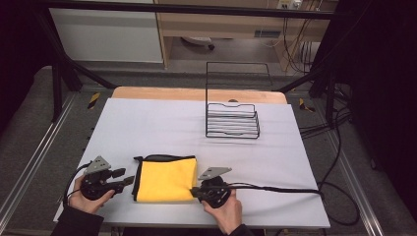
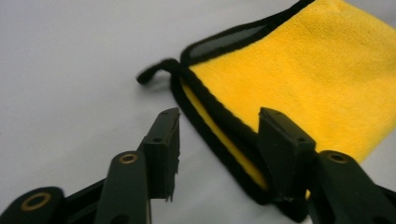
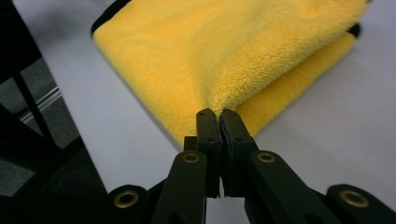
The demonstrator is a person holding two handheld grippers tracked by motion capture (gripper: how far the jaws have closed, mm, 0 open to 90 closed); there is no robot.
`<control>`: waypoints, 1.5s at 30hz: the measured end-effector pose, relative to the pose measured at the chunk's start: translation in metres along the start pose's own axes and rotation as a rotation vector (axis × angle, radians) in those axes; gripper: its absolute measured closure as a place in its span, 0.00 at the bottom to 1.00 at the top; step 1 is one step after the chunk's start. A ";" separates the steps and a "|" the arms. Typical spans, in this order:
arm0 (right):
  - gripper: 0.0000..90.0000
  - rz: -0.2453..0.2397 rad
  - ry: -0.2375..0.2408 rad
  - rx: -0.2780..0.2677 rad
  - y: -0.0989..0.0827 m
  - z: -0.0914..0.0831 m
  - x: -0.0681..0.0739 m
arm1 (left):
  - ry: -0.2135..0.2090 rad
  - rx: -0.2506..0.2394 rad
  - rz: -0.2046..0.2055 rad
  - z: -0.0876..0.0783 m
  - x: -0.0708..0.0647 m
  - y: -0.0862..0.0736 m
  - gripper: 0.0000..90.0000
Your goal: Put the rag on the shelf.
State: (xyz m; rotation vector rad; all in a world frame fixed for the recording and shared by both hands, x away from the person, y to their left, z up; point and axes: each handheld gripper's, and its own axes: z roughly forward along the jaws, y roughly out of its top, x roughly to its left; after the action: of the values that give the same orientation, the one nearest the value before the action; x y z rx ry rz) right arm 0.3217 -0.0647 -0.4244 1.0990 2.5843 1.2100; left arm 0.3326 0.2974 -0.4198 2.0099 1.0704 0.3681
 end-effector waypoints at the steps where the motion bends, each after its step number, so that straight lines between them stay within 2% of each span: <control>1: 0.98 0.010 -0.003 0.005 -0.001 -0.005 -0.005 | 0.000 -0.002 -0.003 0.001 0.000 0.000 0.49; 3: 0.98 0.012 -0.020 0.018 -0.002 -0.015 -0.017 | -0.003 0.000 0.003 0.002 -0.001 0.001 0.44; 4: 0.98 0.008 -0.039 0.039 -0.004 -0.024 -0.028 | -0.003 -0.001 0.000 0.003 -0.002 0.001 0.40; 6: 0.98 0.006 -0.041 0.047 -0.005 -0.027 -0.032 | -0.009 0.000 0.005 0.005 -0.003 0.002 0.38; 9: 0.98 0.019 -0.050 0.056 -0.007 -0.039 -0.051 | -0.013 0.006 0.016 0.008 -0.006 0.005 0.34; 11: 0.98 0.008 -0.077 0.063 -0.008 -0.044 -0.062 | -0.021 0.008 0.023 0.011 -0.009 0.009 0.32; 13: 0.97 -0.002 -0.100 0.072 -0.008 -0.047 -0.070 | -0.044 0.010 0.033 0.015 -0.014 0.015 0.32; 14: 0.97 -0.023 -0.115 0.078 -0.006 -0.046 -0.078 | -0.054 0.010 0.043 0.018 -0.018 0.019 0.32; 16: 0.97 -0.032 -0.119 0.081 -0.006 -0.044 -0.080 | -0.063 0.036 0.079 0.026 -0.027 0.028 0.32; 19: 0.95 -0.037 -0.146 0.088 -0.003 -0.034 -0.091 | -0.081 0.063 0.109 0.041 -0.040 0.039 0.36; 21: 0.93 -0.031 -0.149 0.082 -0.004 -0.032 -0.093 | -0.103 0.106 0.121 0.056 -0.047 0.046 0.38; 22: 0.85 -0.018 -0.164 0.051 -0.006 -0.031 -0.094 | -0.108 0.124 0.127 0.061 -0.049 0.047 0.42; 24: 0.82 -0.016 -0.173 0.029 -0.008 -0.033 -0.094 | -0.117 0.165 0.138 0.075 -0.052 0.049 0.43; 25: 0.77 0.012 -0.180 0.009 -0.010 -0.036 -0.093 | -0.124 0.173 0.139 0.078 -0.053 0.049 0.46; 26: 0.67 0.045 -0.198 -0.036 -0.016 -0.041 -0.092 | -0.129 0.187 0.145 0.083 -0.053 0.049 0.52; 28: 0.64 0.054 -0.207 -0.042 -0.018 -0.042 -0.091 | -0.149 0.209 0.142 0.088 -0.054 0.048 0.54; 31: 0.62 0.068 -0.205 -0.036 -0.026 -0.039 -0.085 | -0.158 0.206 0.155 0.087 -0.055 0.046 0.60; 33: 0.63 0.091 -0.189 -0.043 -0.028 -0.033 -0.083 | -0.170 0.217 0.162 0.087 -0.056 0.043 0.61; 34: 0.65 0.106 -0.186 -0.044 -0.029 -0.030 -0.082 | -0.183 0.237 0.153 0.088 -0.057 0.041 0.61; 37: 0.67 0.146 -0.208 -0.029 -0.030 -0.022 -0.084 | -0.185 0.227 0.128 0.088 -0.057 0.037 0.63; 38: 0.76 0.164 -0.192 -0.036 -0.030 -0.021 -0.082 | -0.195 0.236 0.105 0.087 -0.056 0.037 0.67; 40: 0.78 0.173 -0.192 -0.037 -0.031 -0.020 -0.081 | -0.204 0.246 0.078 0.087 -0.056 0.037 0.69; 44: 0.92 0.220 -0.174 -0.022 -0.029 -0.021 -0.082 | -0.185 0.258 0.078 0.086 -0.061 0.038 0.77; 45: 0.92 0.220 -0.174 -0.022 -0.029 -0.021 -0.082 | -0.178 0.255 0.075 0.085 -0.062 0.038 0.77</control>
State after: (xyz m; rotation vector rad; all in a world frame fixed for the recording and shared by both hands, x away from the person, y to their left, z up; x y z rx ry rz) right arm 0.3587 -0.1431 -0.4474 1.4459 2.3653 1.1227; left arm 0.3658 0.1916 -0.4369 2.2652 0.9709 0.0914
